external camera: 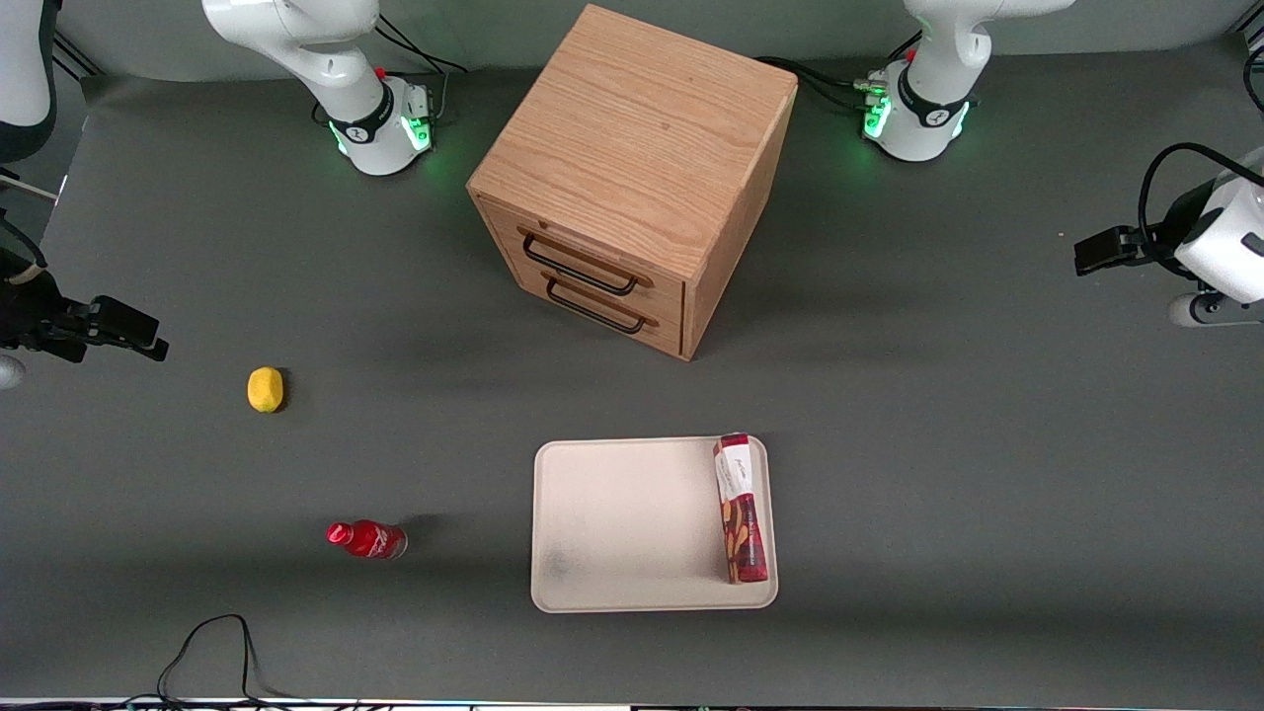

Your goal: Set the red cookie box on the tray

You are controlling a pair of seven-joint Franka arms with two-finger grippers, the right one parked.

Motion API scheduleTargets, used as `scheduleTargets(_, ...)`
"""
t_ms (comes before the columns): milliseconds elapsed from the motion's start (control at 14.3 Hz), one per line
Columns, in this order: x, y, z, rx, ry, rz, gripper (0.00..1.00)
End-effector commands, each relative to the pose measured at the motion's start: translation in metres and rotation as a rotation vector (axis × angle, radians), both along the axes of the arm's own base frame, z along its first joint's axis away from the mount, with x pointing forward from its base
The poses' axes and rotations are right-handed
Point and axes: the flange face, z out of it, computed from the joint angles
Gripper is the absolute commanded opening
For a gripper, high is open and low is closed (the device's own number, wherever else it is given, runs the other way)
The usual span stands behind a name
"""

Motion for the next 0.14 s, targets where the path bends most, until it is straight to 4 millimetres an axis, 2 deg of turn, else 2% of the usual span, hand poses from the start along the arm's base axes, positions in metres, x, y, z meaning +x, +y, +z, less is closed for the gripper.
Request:
scheduleTargets(0,0.0017,-0.0105,0.0086,-0.005,0.009,0.017,1.00)
scheduleTargets(70,0.0019,-0.0089,0.0070,-0.005,0.013,0.020,1.00)
